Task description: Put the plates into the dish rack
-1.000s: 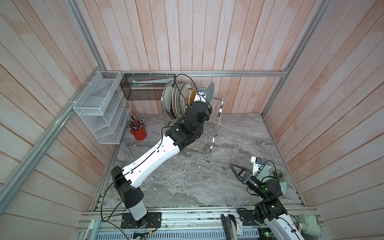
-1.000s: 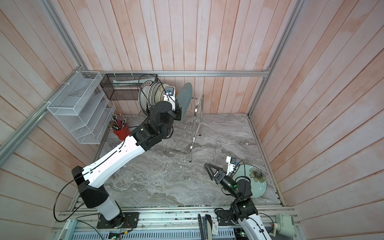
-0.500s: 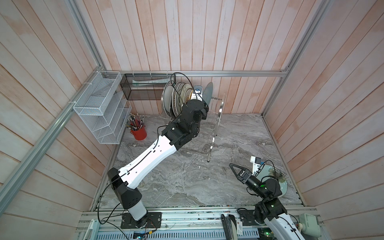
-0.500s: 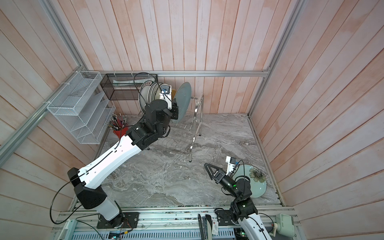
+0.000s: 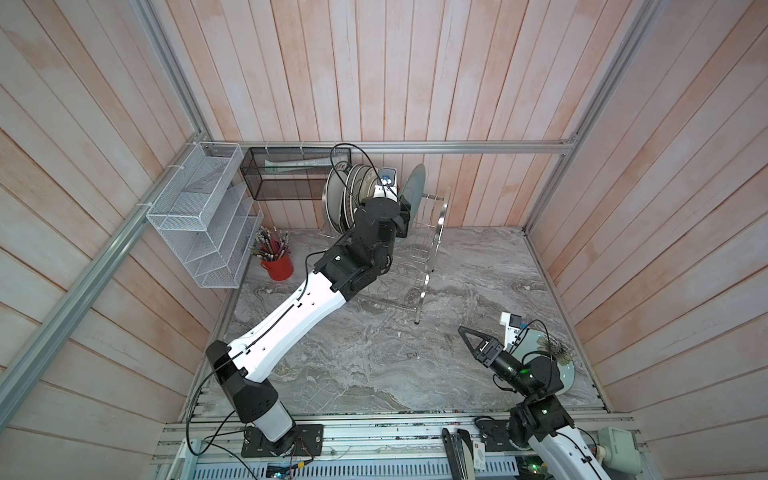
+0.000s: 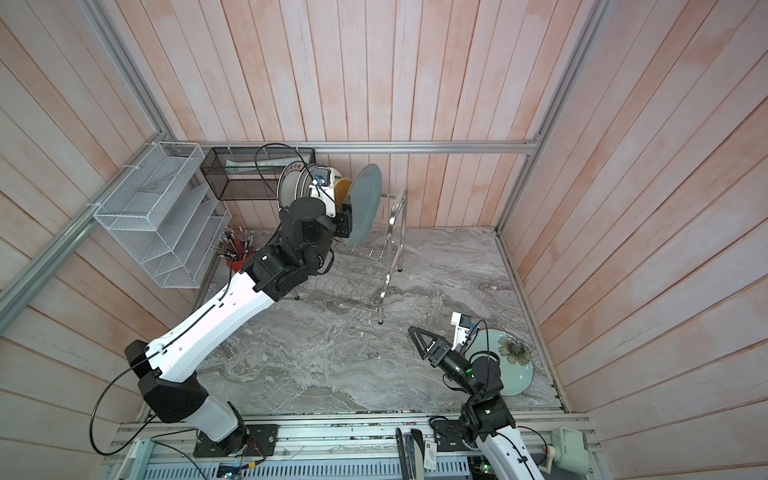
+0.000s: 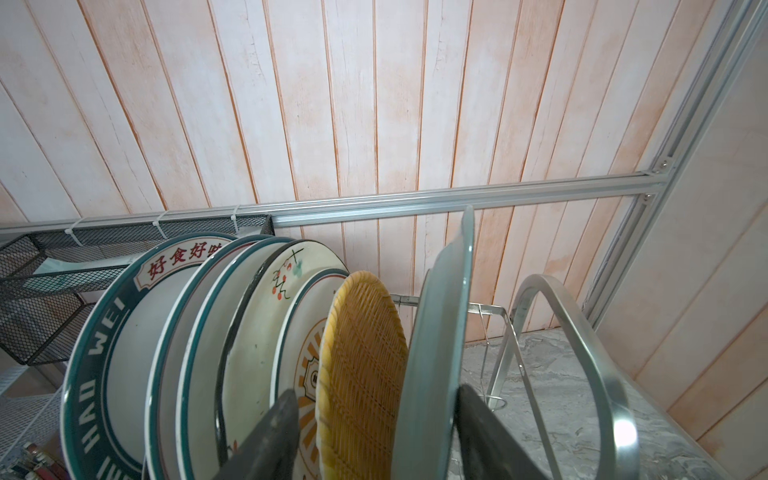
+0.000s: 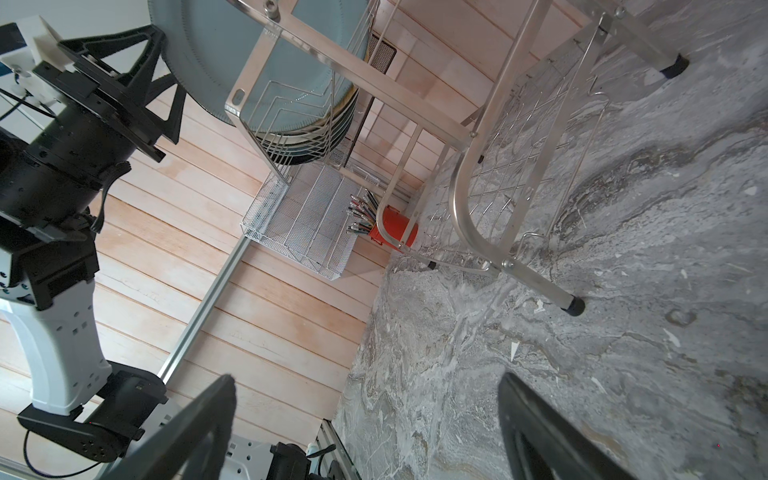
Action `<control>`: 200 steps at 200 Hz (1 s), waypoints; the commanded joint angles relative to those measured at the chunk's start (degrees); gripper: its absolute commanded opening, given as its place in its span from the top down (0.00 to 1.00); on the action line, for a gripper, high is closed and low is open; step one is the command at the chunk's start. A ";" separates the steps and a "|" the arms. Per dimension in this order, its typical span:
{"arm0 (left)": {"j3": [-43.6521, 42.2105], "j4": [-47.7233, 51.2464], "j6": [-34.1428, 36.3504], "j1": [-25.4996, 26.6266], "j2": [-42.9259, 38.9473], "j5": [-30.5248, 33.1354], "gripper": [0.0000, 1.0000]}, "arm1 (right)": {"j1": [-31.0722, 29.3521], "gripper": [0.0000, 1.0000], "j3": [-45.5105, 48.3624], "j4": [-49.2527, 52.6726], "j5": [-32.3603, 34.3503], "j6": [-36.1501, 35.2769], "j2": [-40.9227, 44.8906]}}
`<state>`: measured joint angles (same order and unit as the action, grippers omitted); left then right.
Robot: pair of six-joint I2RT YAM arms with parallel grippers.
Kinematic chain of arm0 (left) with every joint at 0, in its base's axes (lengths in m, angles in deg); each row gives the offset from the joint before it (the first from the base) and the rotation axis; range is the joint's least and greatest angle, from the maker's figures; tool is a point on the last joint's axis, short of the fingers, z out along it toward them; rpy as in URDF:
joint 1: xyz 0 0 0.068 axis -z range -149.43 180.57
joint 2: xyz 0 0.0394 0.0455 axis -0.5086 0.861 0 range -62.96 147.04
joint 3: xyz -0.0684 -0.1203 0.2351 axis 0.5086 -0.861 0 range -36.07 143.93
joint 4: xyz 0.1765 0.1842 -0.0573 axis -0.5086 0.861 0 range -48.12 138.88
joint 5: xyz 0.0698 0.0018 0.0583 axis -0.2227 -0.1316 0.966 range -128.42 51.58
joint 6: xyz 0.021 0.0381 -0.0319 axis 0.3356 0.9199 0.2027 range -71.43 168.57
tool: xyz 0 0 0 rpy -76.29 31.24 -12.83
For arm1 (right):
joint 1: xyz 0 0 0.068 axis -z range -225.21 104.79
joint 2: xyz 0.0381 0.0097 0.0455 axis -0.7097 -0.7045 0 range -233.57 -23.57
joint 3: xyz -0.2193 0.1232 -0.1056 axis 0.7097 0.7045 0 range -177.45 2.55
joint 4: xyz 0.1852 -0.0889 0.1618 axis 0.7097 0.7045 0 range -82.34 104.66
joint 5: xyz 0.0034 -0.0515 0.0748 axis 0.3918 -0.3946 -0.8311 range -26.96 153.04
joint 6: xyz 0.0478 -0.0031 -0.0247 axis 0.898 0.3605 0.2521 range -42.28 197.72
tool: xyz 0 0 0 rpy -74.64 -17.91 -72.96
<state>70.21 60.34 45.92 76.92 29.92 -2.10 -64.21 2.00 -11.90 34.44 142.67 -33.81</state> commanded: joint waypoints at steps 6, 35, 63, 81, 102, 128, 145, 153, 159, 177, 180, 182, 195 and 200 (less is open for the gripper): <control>-0.55 -1.52 -0.65 -1.06 -2.53 -0.86 0.35 | -0.31 0.02 0.74 -1.09 0.08 0.43 0.00; -0.55 -1.14 -1.38 -1.51 -2.87 -1.82 0.32 | -0.26 0.02 0.69 -1.07 0.12 0.49 0.05; -0.64 -0.97 -1.41 -1.80 -3.30 -2.90 0.30 | -0.33 0.02 0.74 -0.89 0.38 0.53 0.04; -0.68 -0.81 -1.39 -2.18 -3.56 -3.82 0.28 | -0.33 0.02 0.65 -0.64 0.51 0.44 -0.04; -0.57 -0.55 -3.49 -2.59 -3.50 -4.74 0.28 | -0.30 0.02 0.28 -0.93 1.17 0.12 -0.49; -2.88 -1.75 -3.30 -2.62 -4.14 -9.37 0.24 | -0.25 0.02 -1.95 -0.11 1.31 -1.76 -3.01; -6.29 -4.41 -2.33 -2.56 -5.85 -11.28 0.20 | -0.31 0.02 -2.52 -0.22 0.96 -2.36 -4.61; -7.60 -5.51 -2.14 -2.58 -6.91 -11.82 0.18 | -0.33 0.02 -2.67 -0.19 0.87 -2.69 -5.16; -8.70 -6.09 0.08 -2.58 -7.67 -13.08 0.18 | -0.33 0.02 -2.77 0.01 1.04 -2.90 -5.35; -13.69 -9.43 3.35 -2.61 -10.78 -19.12 0.18 | -0.32 0.02 -2.91 0.19 1.50 -3.42 -5.55; -14.78 -10.20 4.19 -2.48 -11.42 -19.76 0.18 | -0.31 0.02 -2.93 0.15 1.56 -3.49 -5.54; -15.42 -10.72 4.62 -2.44 -11.76 -20.46 0.18 | -0.33 0.02 -2.95 0.13 1.54 -3.51 -5.59; -18.95 -12.90 8.53 -1.95 -14.03 -24.77 0.19 | -0.33 0.02 -3.04 -0.17 1.65 -3.75 -5.87; -20.46 -13.54 10.15 -1.66 -14.87 -26.10 0.19 | -0.33 0.02 -3.10 -0.21 1.68 -3.94 -6.02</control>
<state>54.52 53.19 48.21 74.53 19.37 -18.74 -64.21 1.23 -11.81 35.10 140.49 -39.39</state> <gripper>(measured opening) 0.815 0.980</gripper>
